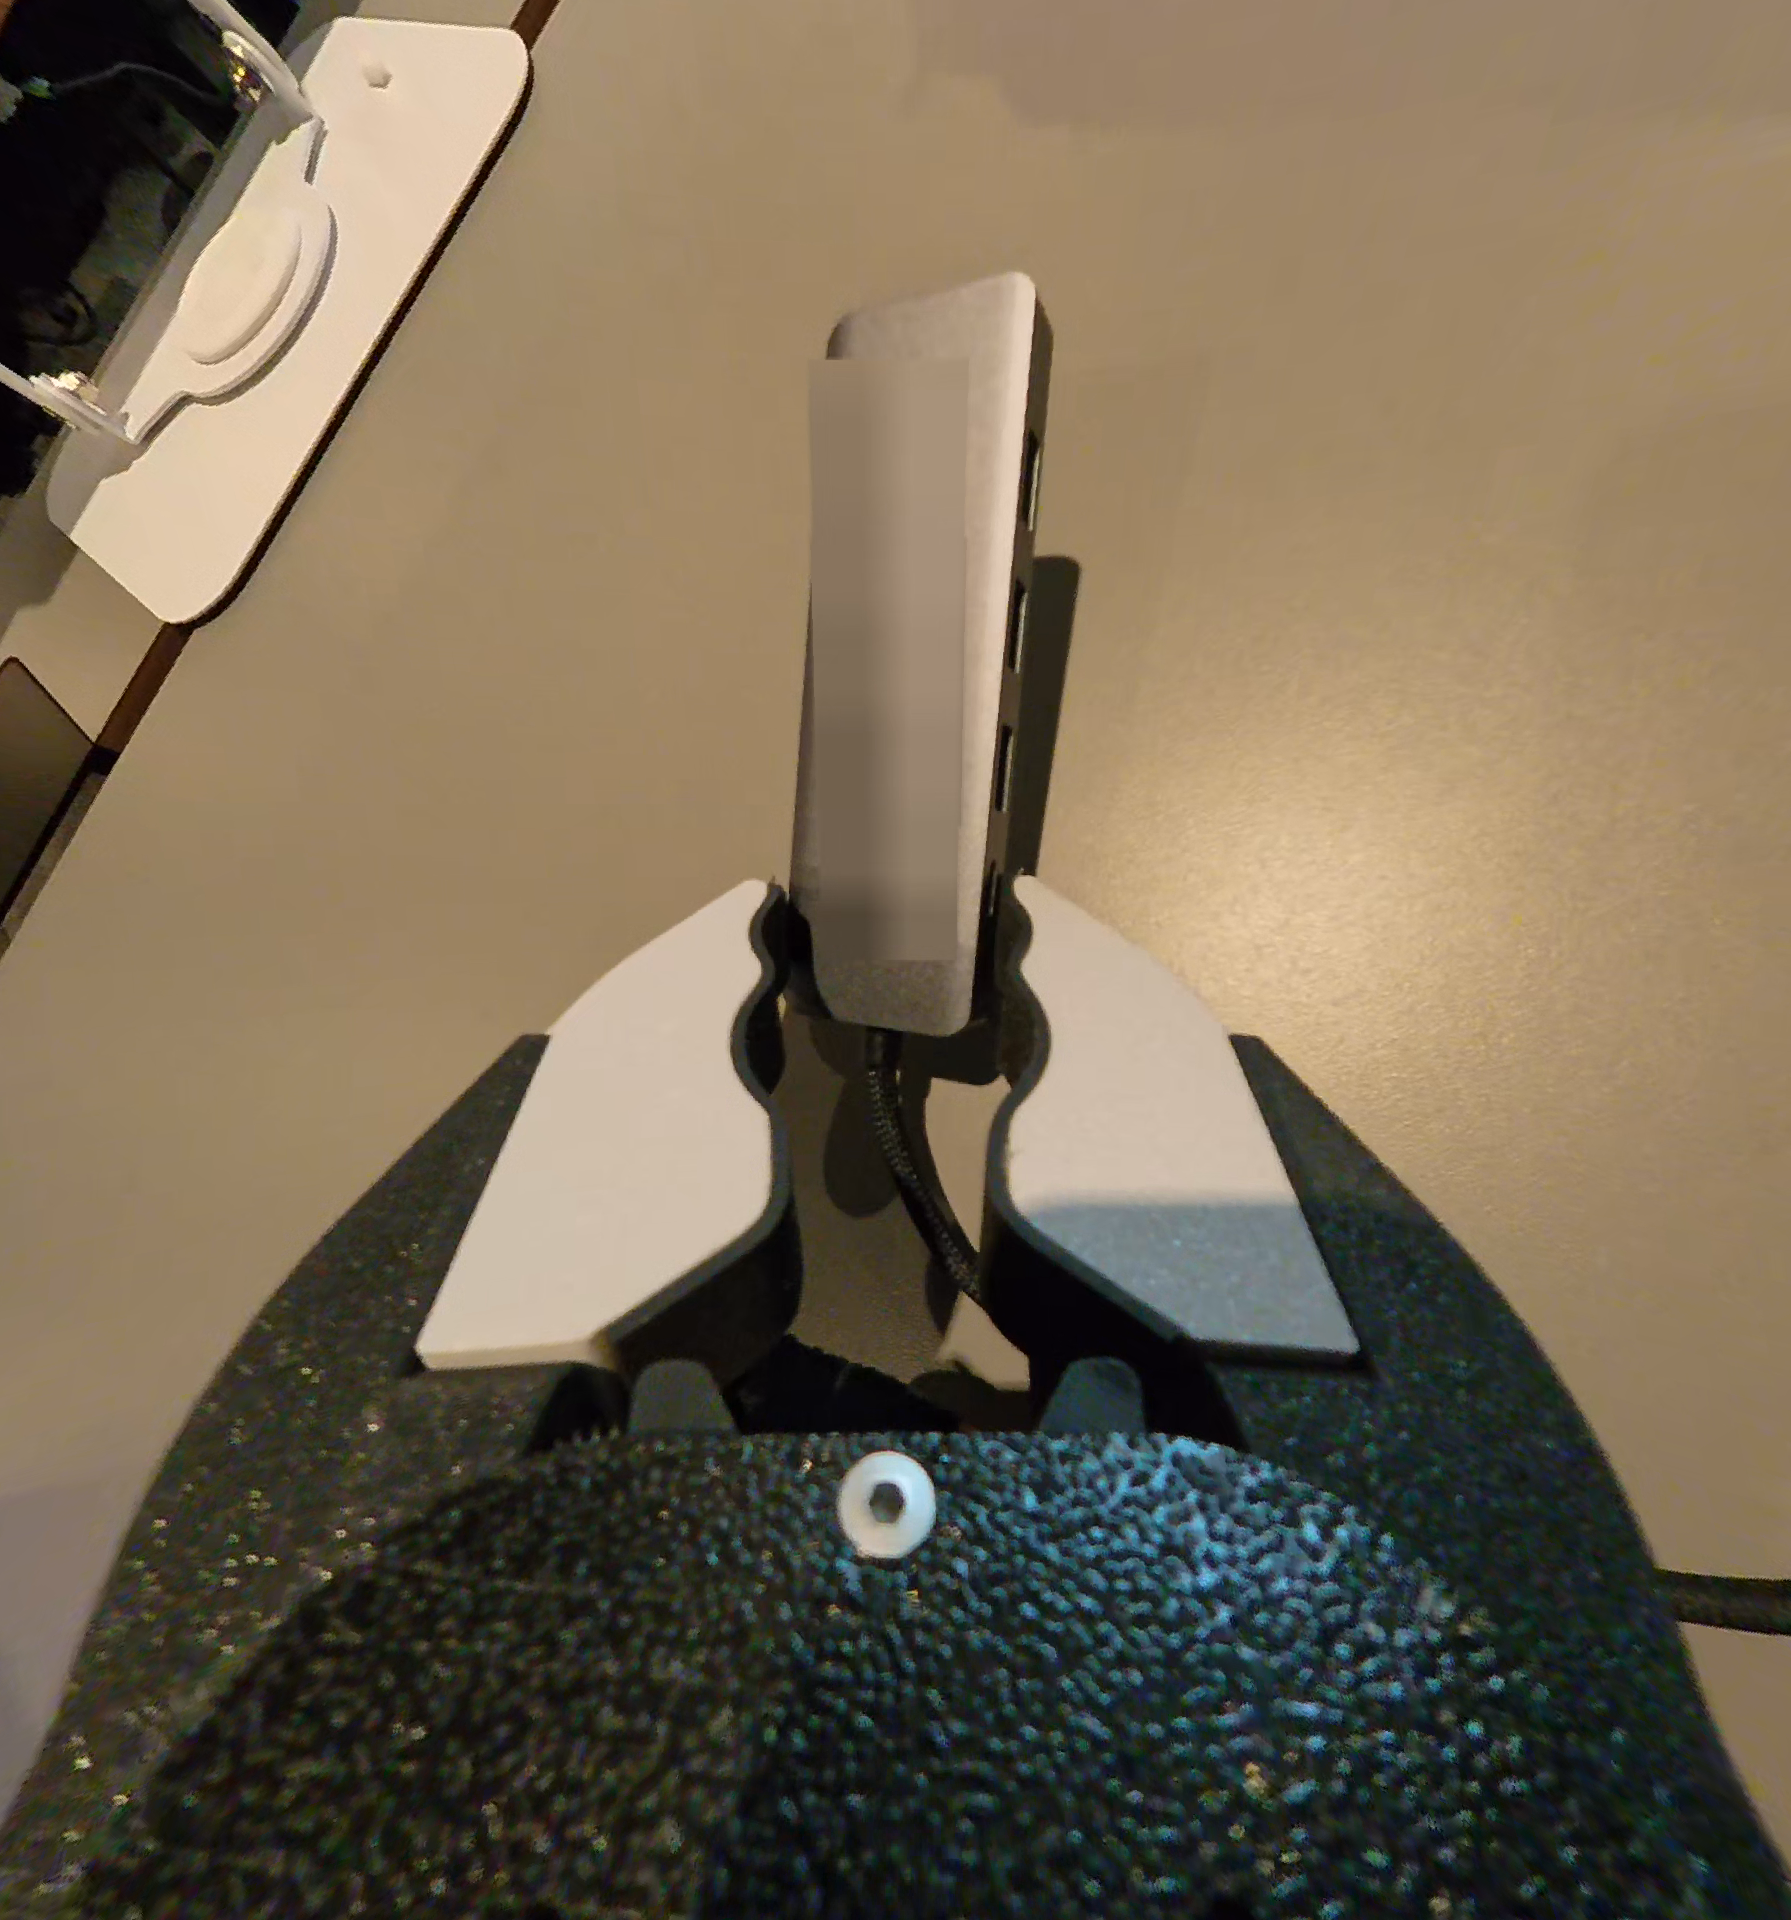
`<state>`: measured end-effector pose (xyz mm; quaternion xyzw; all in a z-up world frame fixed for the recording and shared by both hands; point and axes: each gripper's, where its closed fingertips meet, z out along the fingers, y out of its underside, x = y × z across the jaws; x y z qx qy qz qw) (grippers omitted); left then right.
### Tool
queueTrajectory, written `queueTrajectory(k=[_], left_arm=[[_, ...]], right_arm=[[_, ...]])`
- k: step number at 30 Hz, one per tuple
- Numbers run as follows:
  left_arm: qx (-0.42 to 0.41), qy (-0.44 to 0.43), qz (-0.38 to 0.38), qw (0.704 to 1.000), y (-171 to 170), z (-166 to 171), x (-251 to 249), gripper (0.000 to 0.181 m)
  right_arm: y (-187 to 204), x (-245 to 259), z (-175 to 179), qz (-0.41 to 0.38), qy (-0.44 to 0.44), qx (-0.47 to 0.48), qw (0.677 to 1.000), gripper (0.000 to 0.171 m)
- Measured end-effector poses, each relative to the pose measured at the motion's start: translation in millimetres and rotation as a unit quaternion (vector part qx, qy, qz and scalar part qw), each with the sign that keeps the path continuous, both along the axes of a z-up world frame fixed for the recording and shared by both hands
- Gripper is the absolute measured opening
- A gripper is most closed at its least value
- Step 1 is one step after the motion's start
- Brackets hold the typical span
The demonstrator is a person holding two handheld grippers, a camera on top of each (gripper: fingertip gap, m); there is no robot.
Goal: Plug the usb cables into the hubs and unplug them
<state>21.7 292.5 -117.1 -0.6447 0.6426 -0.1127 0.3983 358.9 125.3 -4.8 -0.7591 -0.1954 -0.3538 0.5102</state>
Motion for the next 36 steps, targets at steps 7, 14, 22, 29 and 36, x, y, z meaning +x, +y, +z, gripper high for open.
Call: queueTrajectory(k=[7, 14, 22, 29, 36], left_arm=[[0.004, 0.002, 0.0, 1.0, 0, 0, 0, 0.038], [0.0, 0.0, -0.001, 1.0, 0, 0, 0, 0.037], [0.009, 0.002, -0.002, 1.0, 0, 1, 1, 0.037], [0.036, -0.027, -0.017, 0.999, -3, 15, 7, 0.036], [0.073, -0.087, -0.039, 0.993, -6, 41, 12, 0.036]], right_arm=[[1, -12, -48, 0.045, 0.071, -0.109, 0.99, 0.003], [-4, -31, -45, 0.066, 0.16, -0.109, 0.979, 0.055], [-30, -61, 13, 0.075, 0.163, 0.008, 0.984, 0.06], [2, -183, 6, 0.212, 0.121, -0.036, 0.969, 0.052], [80, -253, -40, 0.276, 0.241, -0.098, 0.925, 0.056]])
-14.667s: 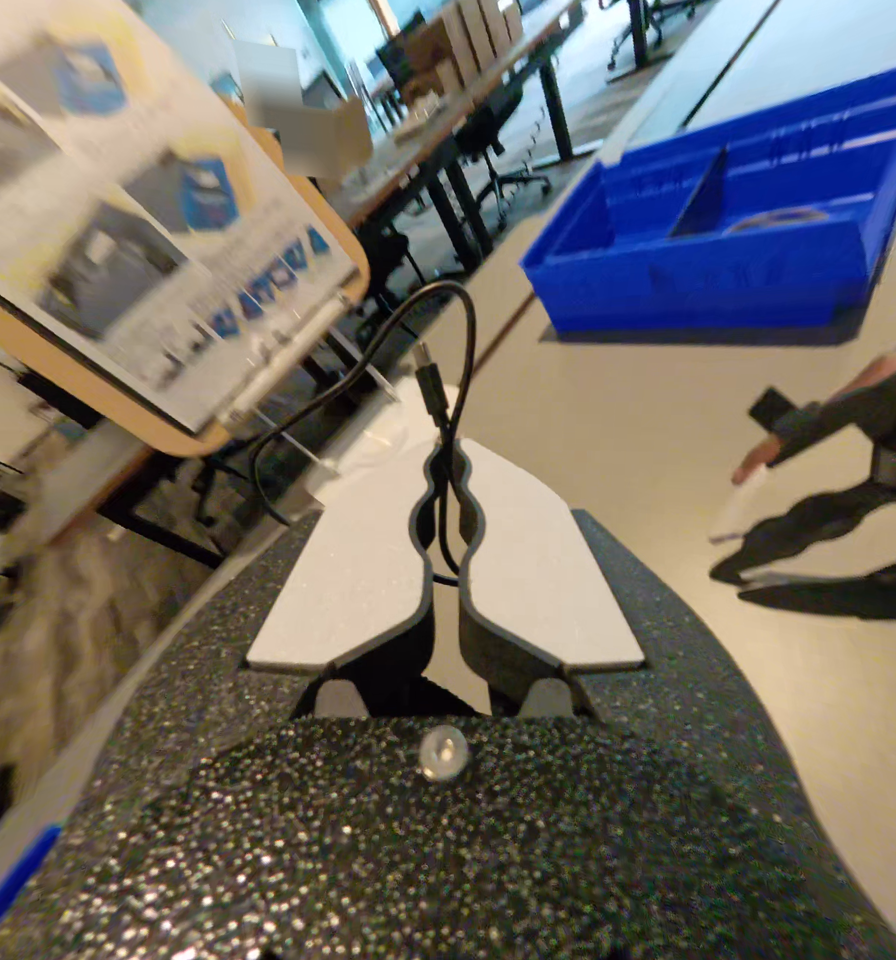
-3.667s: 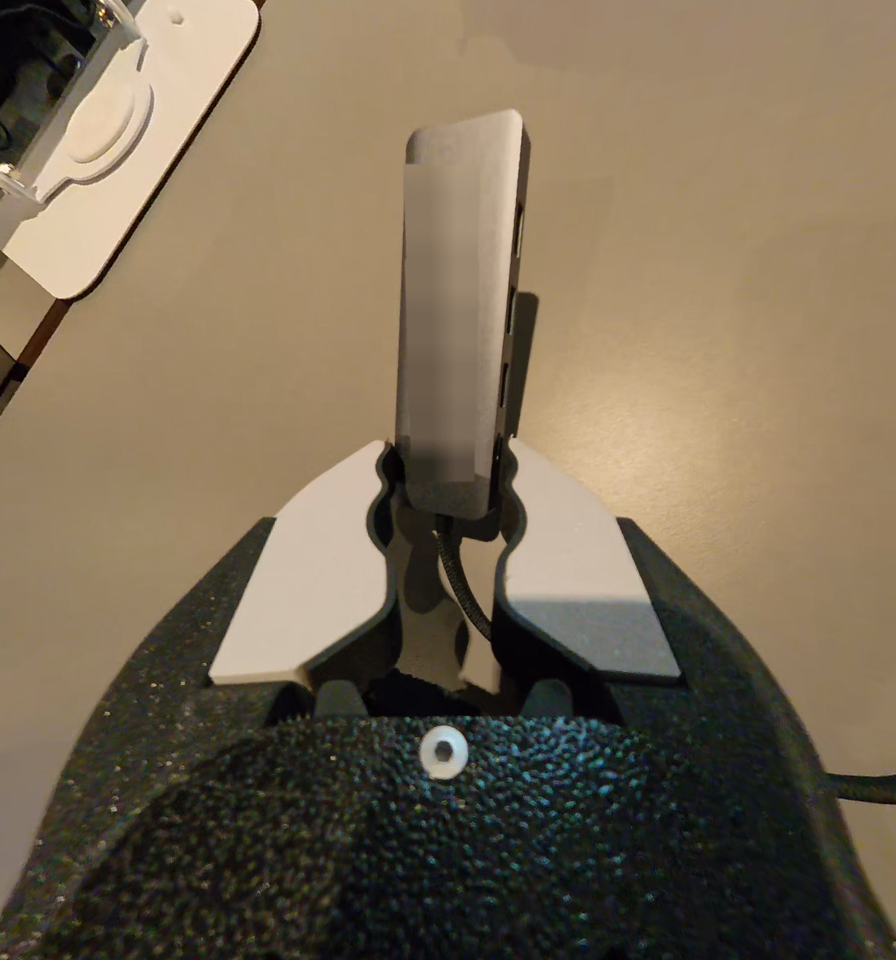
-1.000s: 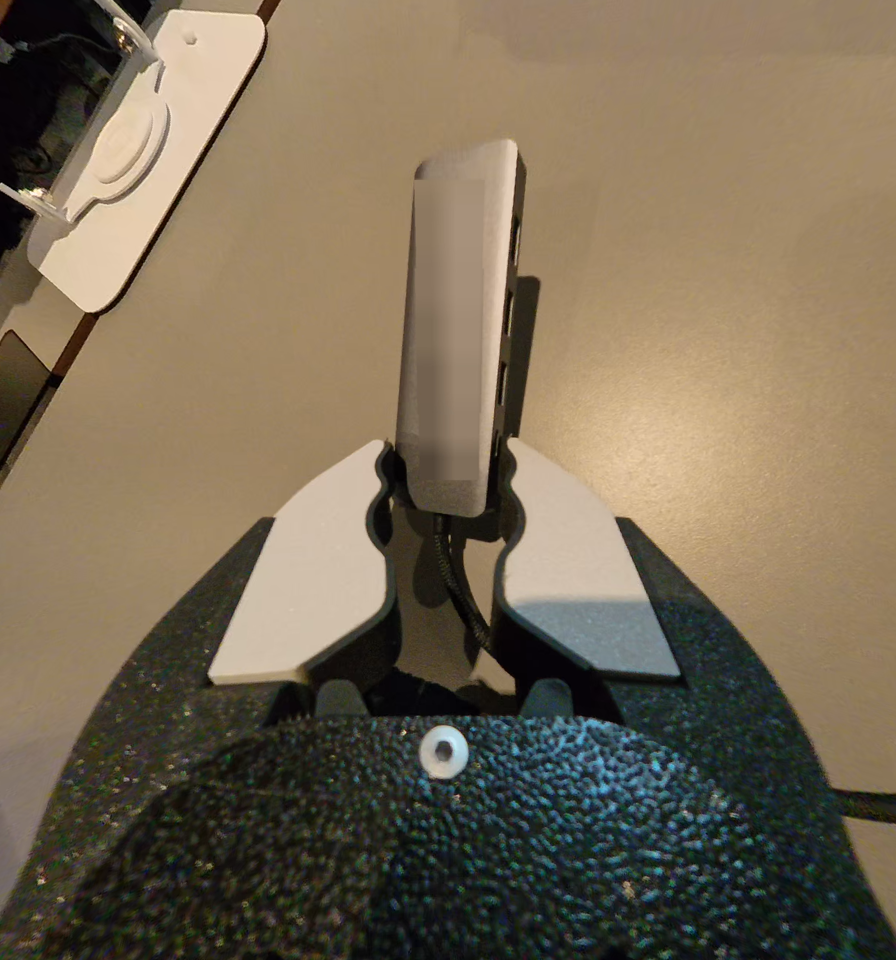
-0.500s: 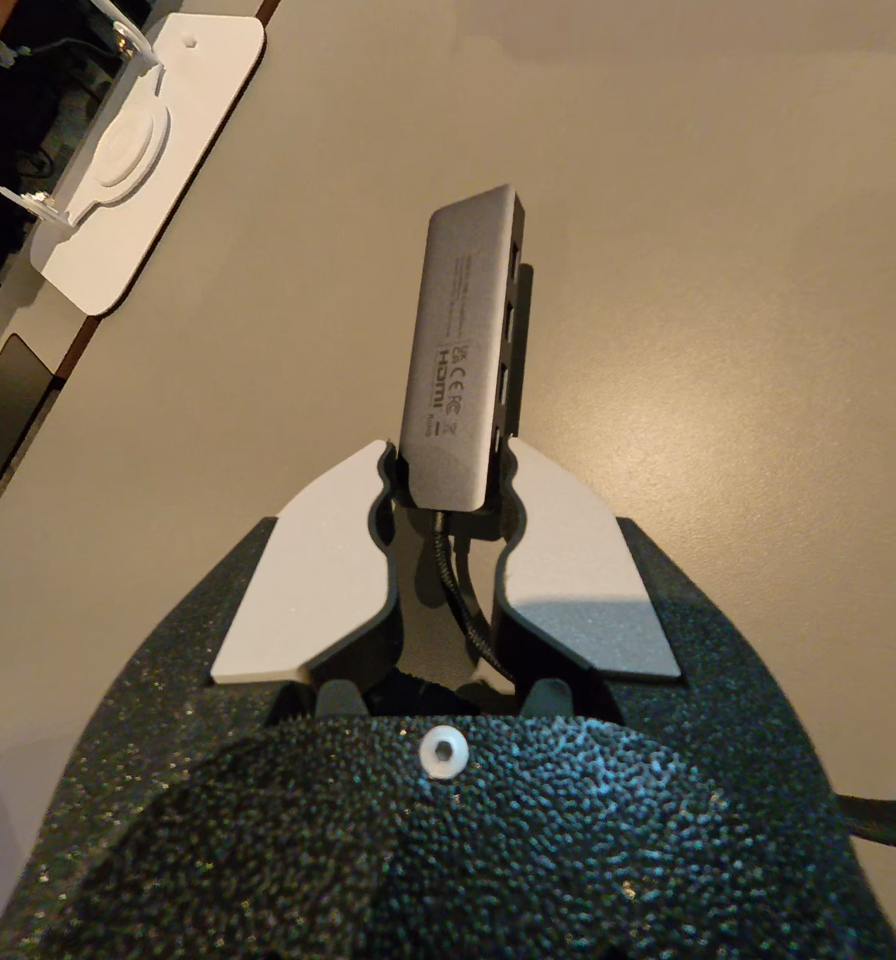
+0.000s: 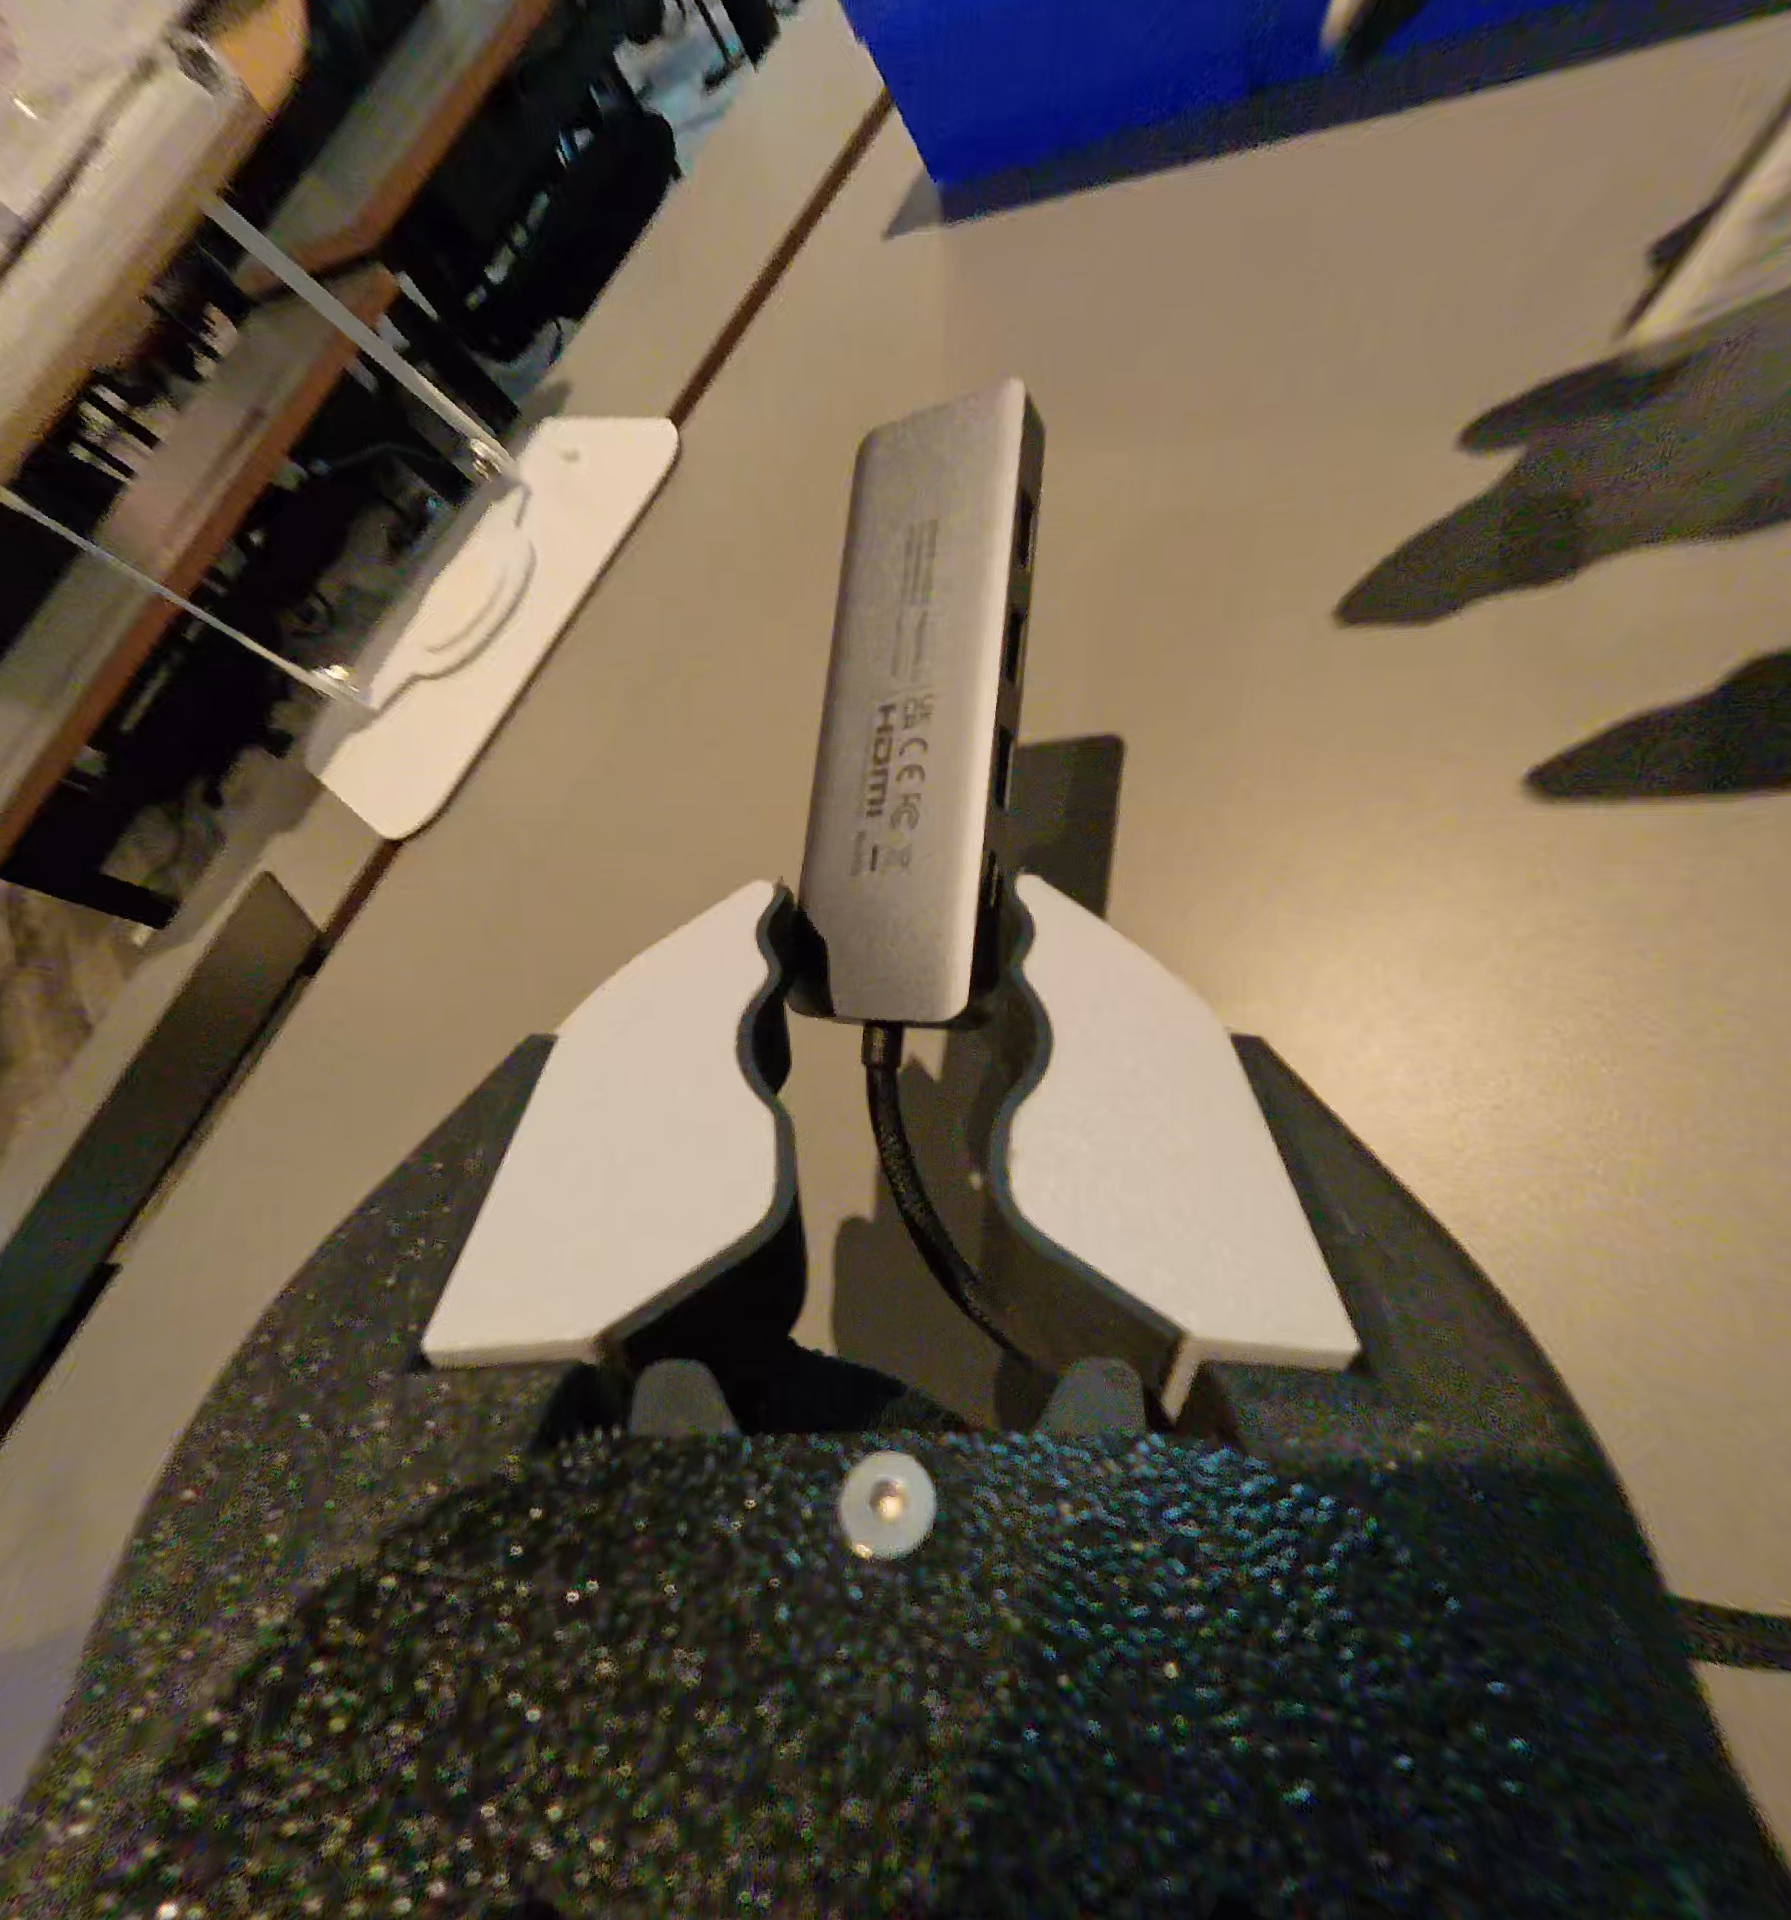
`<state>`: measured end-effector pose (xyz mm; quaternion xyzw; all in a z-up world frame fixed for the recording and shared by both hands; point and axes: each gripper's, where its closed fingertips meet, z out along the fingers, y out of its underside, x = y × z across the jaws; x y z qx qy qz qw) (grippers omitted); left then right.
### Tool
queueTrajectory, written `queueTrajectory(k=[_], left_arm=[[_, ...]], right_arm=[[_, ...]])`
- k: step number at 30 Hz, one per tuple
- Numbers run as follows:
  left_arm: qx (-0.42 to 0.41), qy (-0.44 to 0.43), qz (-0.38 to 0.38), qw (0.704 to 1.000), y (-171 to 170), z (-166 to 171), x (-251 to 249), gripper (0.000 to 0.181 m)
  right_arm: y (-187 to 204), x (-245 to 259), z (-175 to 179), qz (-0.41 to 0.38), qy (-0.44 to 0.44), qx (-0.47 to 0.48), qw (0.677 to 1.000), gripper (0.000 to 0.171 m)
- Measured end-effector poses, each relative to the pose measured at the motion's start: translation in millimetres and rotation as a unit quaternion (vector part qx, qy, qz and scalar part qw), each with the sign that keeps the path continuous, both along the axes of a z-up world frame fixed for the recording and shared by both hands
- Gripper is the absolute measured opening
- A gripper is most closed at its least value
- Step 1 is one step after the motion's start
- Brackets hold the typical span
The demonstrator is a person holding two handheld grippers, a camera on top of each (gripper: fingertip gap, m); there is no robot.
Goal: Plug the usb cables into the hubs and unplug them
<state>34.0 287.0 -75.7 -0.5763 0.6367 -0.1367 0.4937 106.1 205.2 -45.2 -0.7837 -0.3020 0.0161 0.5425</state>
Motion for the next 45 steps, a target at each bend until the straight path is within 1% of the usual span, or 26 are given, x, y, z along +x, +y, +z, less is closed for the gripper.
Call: queueTrajectory(k=[2, 3, 5, 7, 9, 11, 13, 15, 16, 19, 21, 23, 25, 28, 30, 33, 37, 39, 42, 45], left_arm=[[0.022, -0.022, -0.004, 1.0, 0, 10, 1, 0.036], [0.031, -0.034, -0.008, 0.999, -1, 16, 2, 0.036], [0.051, -0.056, -0.017, 0.997, -4, 26, 4, 0.037], [0.068, -0.066, -0.019, 0.995, -7, 31, 6, 0.037], [0.084, -0.064, -0.023, 0.994, -10, 31, 8, 0.037], [0.093, -0.057, -0.028, 0.994, -13, 29, 11, 0.037], [0.101, -0.052, -0.037, 0.993, -17, 26, 13, 0.037], [0.109, -0.053, -0.046, 0.992, -20, 26, 15, 0.037], [0.113, -0.056, -0.049, 0.991, -22, 27, 16, 0.037], [0.122, -0.06, -0.048, 0.989, -21, 28, 18, 0.038], [0.133, -0.074, -0.05, 0.987, -22, 31, 19, 0.038], [0.135, -0.1, -0.047, 0.985, -22, 39, 19, 0.037], [0.129, -0.141, -0.045, 0.98, -23, 53, 17, 0.034], [0.105, -0.204, -0.046, 0.972, -25, 73, 11, 0.034], [0.089, -0.22, -0.041, 0.971, -23, 78, 8, 0.033], [0.093, -0.206, -0.026, 0.974, -17, 73, 7, 0.03], [0.109, -0.171, -0.016, 0.979, -15, 61, 10, 0.028], [0.113, -0.164, -0.019, 0.98, -16, 58, 12, 0.027], [0.122, -0.157, -0.016, 0.98, -17, 58, 12, 0.026], [0.125, -0.142, -0.004, 0.982, -14, 54, 11, 0.025]], right_arm=[[15, -8, -2, -0.009, 0.115, -0.05, 0.992, 0.059], [20, -12, -2, -0.009, 0.176, -0.076, 0.981, 0.06], [29, -20, 1, -0.001, 0.29, -0.11, 0.951, 0.063], [36, -26, 9, 0.011, 0.389, -0.122, 0.913, 0.063], [43, -26, 19, 0.013, 0.466, -0.12, 0.877, 0.062], [47, -24, 26, 0.013, 0.506, -0.11, 0.855, 0.059], [49, -25, 27, 0.011, 0.514, -0.111, 0.851, 0.053], [51, -23, 23, -0.001, 0.499, -0.107, 0.86, 0.039], [51, -19, 22, -0.01, 0.493, -0.1, 0.864, 0.022], [50, -18, 26, -0.009, 0.487, -0.094, 0.868, 0.02], [49, -18, 33, -0.005, 0.471, -0.074, 0.879, 0.018], [46, -18, 44, -0.003, 0.459, -0.055, 0.887, 0.015], [47, -8, 52, -0.024, 0.443, -0.032, 0.896, 0.012], [46, 6, 62, -0.03, 0.454, -0.018, 0.89, 0.012], [45, 19, 73, -0.037, 0.456, -0.001, 0.889, 0.012], [46, 48, 100, -0.051, 0.451, 0.039, 0.89, 0.012], [49, 110, 156, -0.087, 0.436, 0.125, 0.887, 0.012], [49, 151, 185, -0.113, 0.443, 0.165, 0.874, 0.012], [43, 206, 228, -0.131, 0.461, 0.219, 0.85, 0.012], [32, 251, 263, -0.148, 0.458, 0.271, 0.834, 0.012]])
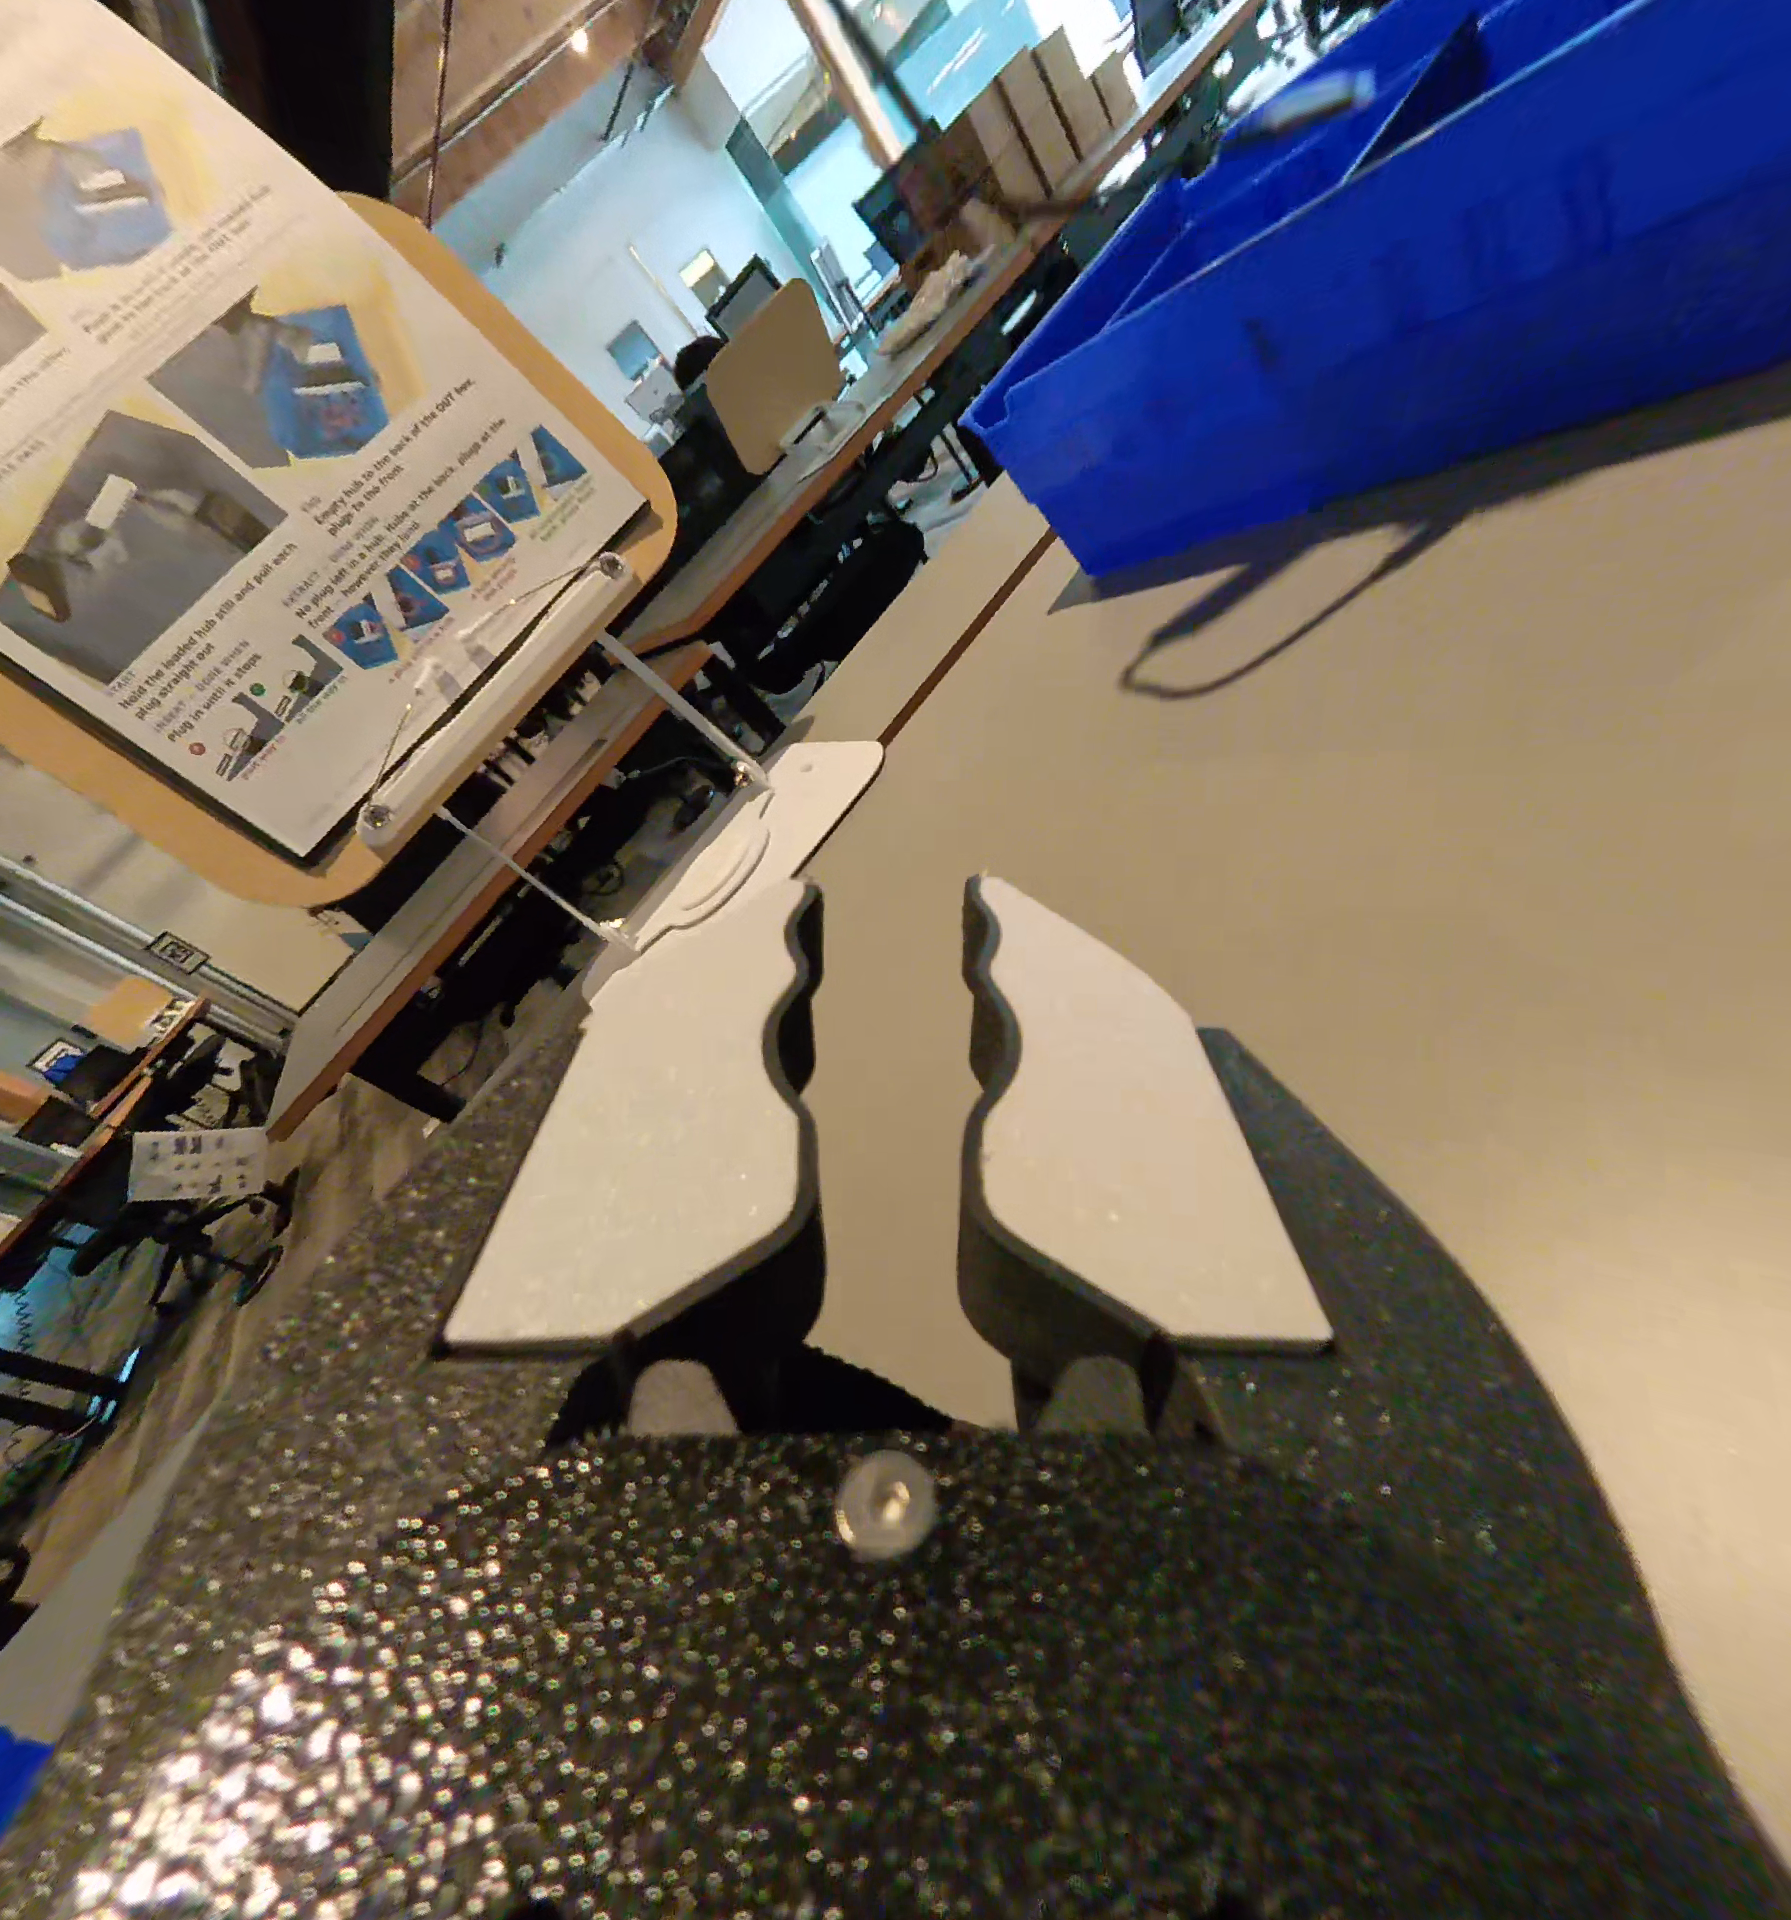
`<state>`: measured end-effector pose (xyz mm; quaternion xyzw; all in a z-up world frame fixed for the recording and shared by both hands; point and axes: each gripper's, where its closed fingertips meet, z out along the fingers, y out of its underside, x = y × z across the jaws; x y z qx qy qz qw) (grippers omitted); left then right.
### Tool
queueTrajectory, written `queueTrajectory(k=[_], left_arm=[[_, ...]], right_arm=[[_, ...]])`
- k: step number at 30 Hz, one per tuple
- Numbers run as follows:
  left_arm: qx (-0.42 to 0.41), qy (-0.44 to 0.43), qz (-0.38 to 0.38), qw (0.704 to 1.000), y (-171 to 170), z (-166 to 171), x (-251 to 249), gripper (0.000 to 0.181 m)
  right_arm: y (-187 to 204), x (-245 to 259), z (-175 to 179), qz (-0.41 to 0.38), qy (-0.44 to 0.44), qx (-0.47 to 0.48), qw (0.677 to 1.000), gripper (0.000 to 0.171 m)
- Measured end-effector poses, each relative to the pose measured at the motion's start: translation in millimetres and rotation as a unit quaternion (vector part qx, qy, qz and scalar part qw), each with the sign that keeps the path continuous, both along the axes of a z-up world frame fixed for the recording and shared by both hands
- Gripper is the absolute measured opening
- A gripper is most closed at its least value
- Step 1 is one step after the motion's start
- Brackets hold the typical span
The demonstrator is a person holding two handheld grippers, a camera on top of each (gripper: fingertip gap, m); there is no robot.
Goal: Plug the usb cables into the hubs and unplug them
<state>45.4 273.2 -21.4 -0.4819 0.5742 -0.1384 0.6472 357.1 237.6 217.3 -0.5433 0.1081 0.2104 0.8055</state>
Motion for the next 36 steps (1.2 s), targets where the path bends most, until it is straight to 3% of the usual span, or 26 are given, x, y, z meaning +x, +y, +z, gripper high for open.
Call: queueTrajectory(k=[7, 23, 27, 32, 36], left_arm=[[-0.001, 0.014, 0.005, 1.0, 0, -6, 1, 0.024], [0.001, 0.055, -0.007, 0.998, -7, -24, 8, 0.024], [-0.002, 0.063, -0.011, 0.998, -8, -26, 9, 0.024], [-0.003, 0.066, -0.014, 0.998, -10, -27, 9, 0.024], [0.0, 0.07, -0.016, 0.997, -11, -28, 10, 0.023]], right_arm=[[-11, 59, 20, -0.08, -0.023, 0.022, 0.996, 0.012], [31, 101, -54, -0.151, -0.044, -0.062, 0.986, 0.012], [50, 106, -105, -0.178, -0.061, -0.189, 0.964, 0.012], [58, 102, -184, -0.155, -0.093, -0.412, 0.893, 0.013], [54, 97, -215, -0.136, -0.112, -0.498, 0.849, 0.013]])
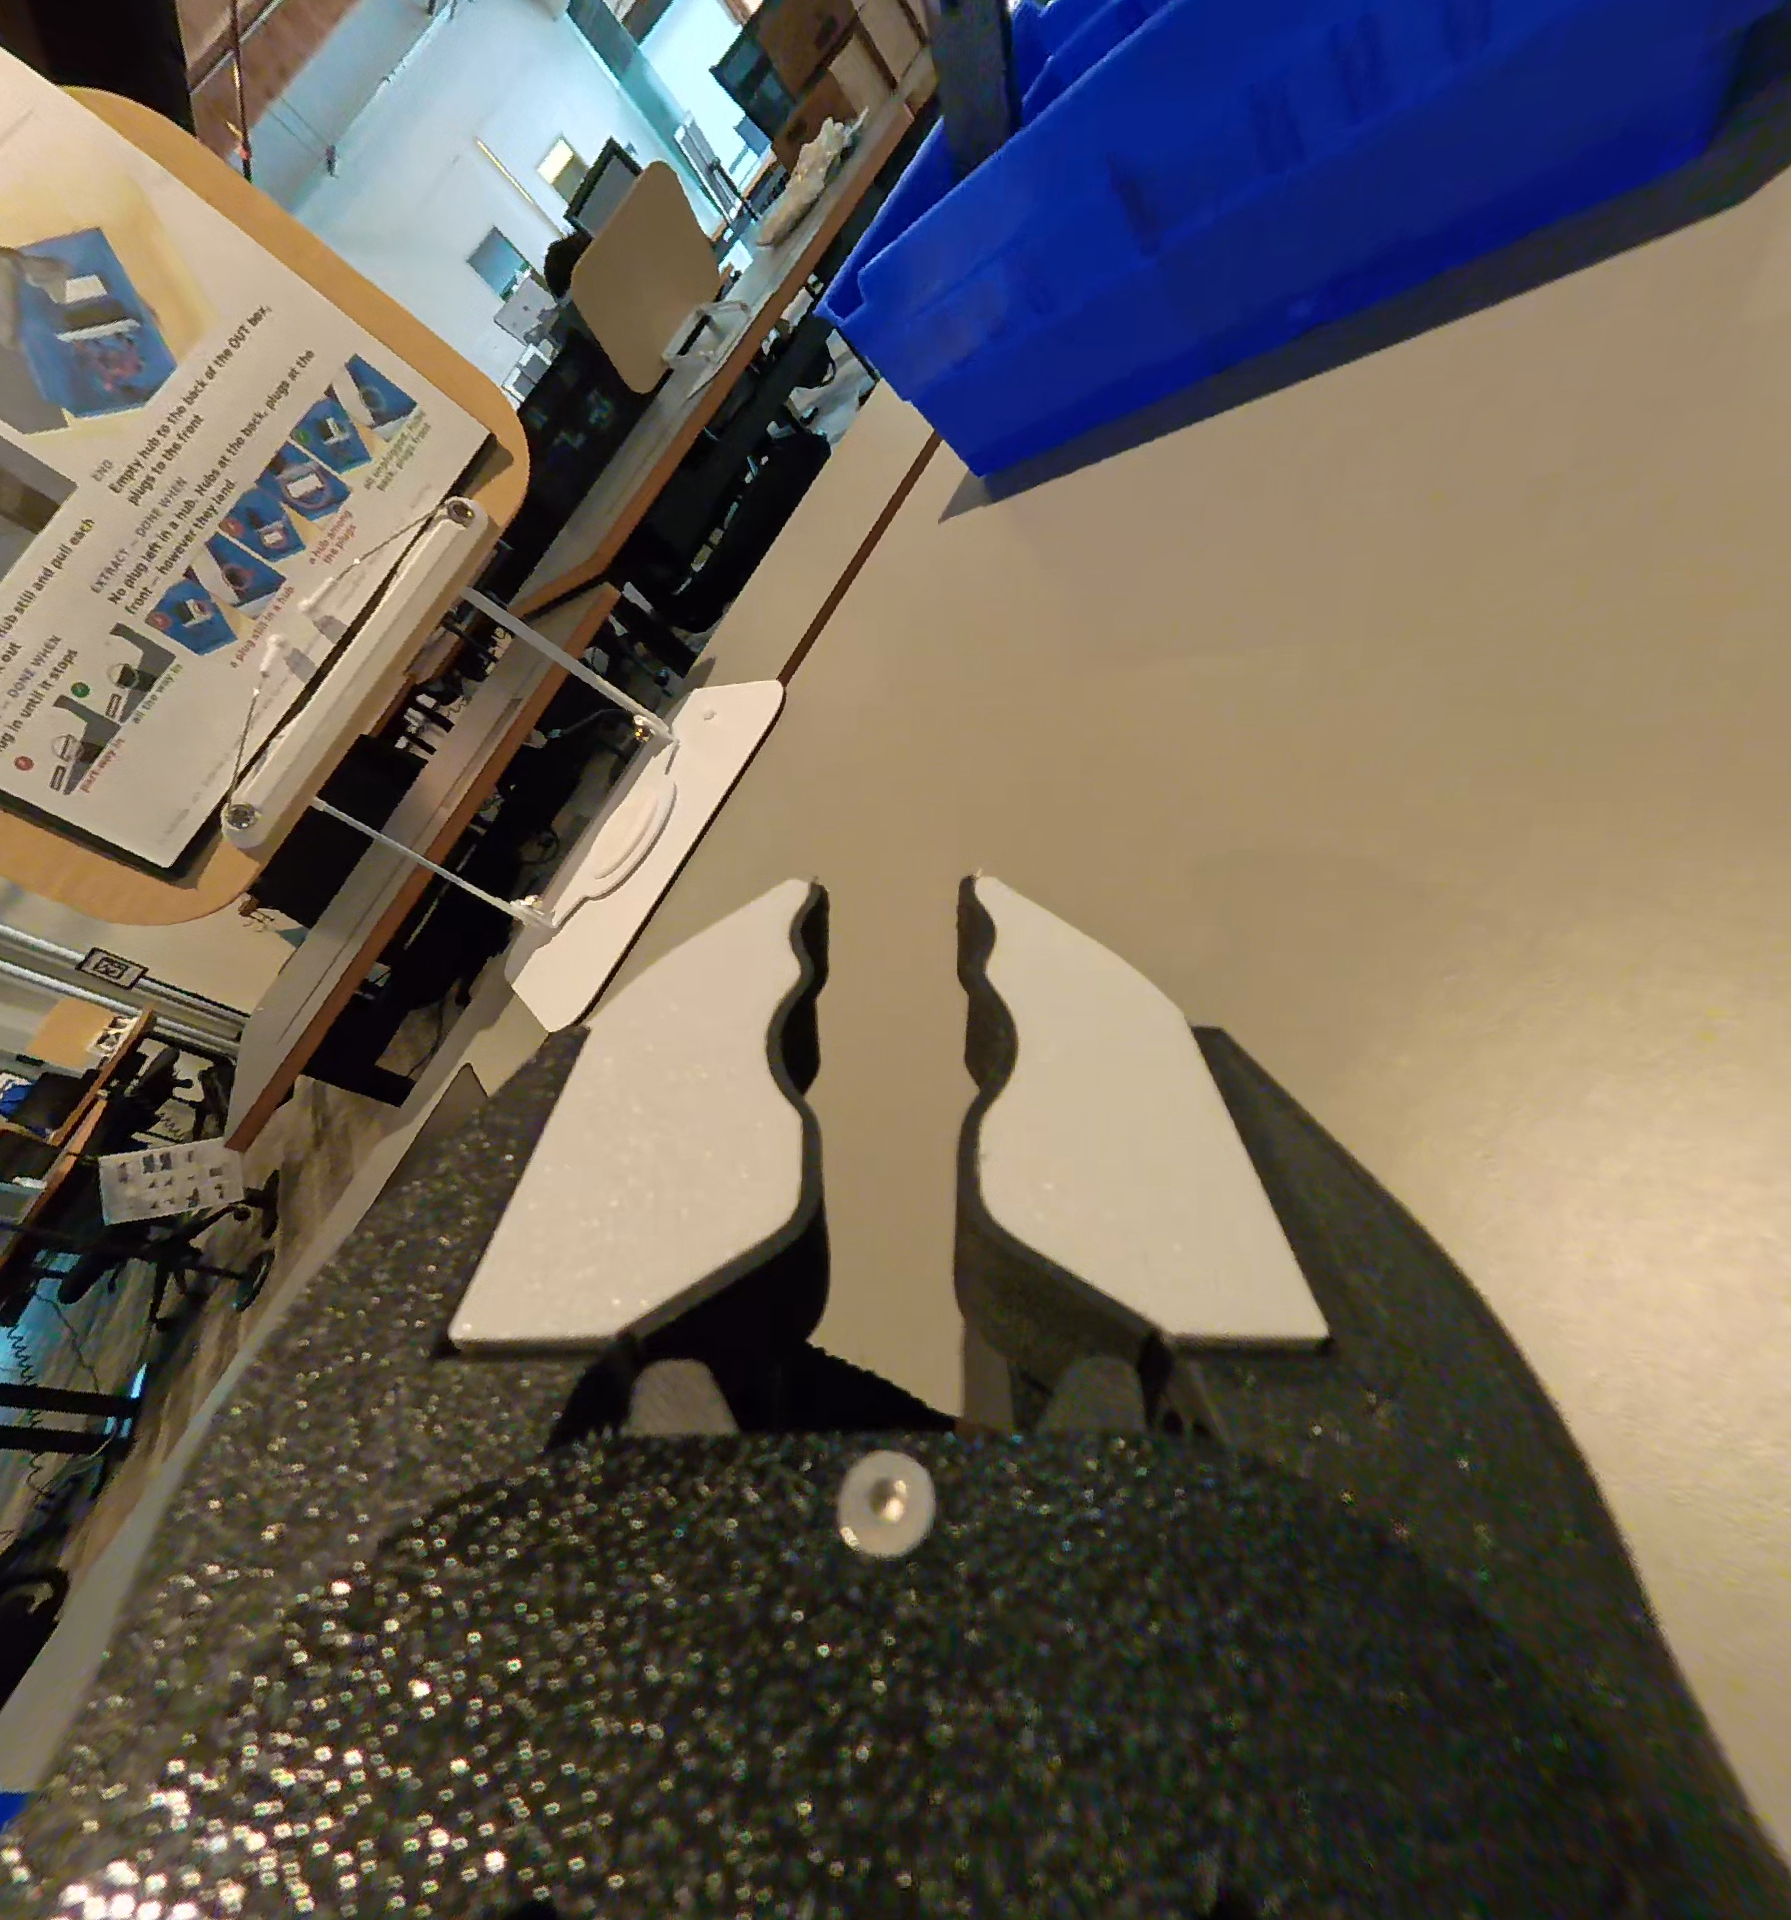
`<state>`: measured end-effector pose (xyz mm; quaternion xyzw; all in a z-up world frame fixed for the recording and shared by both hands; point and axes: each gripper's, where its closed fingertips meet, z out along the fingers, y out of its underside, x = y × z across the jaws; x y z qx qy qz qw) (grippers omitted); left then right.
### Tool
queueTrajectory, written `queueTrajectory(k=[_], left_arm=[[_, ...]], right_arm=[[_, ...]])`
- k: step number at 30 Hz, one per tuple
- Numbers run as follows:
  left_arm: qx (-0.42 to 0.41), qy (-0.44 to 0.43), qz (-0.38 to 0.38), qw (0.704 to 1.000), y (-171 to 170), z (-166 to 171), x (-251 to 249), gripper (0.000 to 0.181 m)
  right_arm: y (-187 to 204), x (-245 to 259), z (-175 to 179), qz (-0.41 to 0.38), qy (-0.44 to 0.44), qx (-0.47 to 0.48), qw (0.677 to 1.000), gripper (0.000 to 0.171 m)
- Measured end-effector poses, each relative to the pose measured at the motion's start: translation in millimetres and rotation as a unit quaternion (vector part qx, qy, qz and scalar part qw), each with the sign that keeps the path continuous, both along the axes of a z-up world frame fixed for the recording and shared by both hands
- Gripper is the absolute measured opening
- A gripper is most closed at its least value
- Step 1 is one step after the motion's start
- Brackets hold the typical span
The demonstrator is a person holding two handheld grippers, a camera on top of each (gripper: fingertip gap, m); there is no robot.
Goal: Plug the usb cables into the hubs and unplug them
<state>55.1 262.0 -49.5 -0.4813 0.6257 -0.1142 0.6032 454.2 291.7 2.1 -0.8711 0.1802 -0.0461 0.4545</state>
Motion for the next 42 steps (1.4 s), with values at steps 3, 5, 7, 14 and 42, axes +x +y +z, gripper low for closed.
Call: queueTrajectory(k=[3, 5, 7, 14, 42], left_arm=[[0.001, 0.003, 0.0, 1.0, 0, -1, 0, 0.023], [0.0, 0.003, 0.0, 1.0, 0, -1, 0, 0.023], [0.0, 0.004, -0.001, 1.0, 0, -1, 0, 0.023], [0.008, 0.01, -0.002, 1.0, -2, -2, 1, 0.023], [-0.035, 0.019, 0.037, 0.999, 23, -16, -9, 0.023]], right_arm=[[-3, -6, -15, 0.014, 0.025, -0.039, 0.999, 0.013], [-7, -6, -20, 0.02, 0.028, -0.06, 0.998, 0.013], [-11, -5, -26, 0.027, 0.032, -0.082, 0.996, 0.013], [-32, 15, -44, 0.015, 0.033, -0.127, 0.991, 0.02], [-66, -281, 34, 0.364, -0.169, 0.161, 0.902, 0.038]])
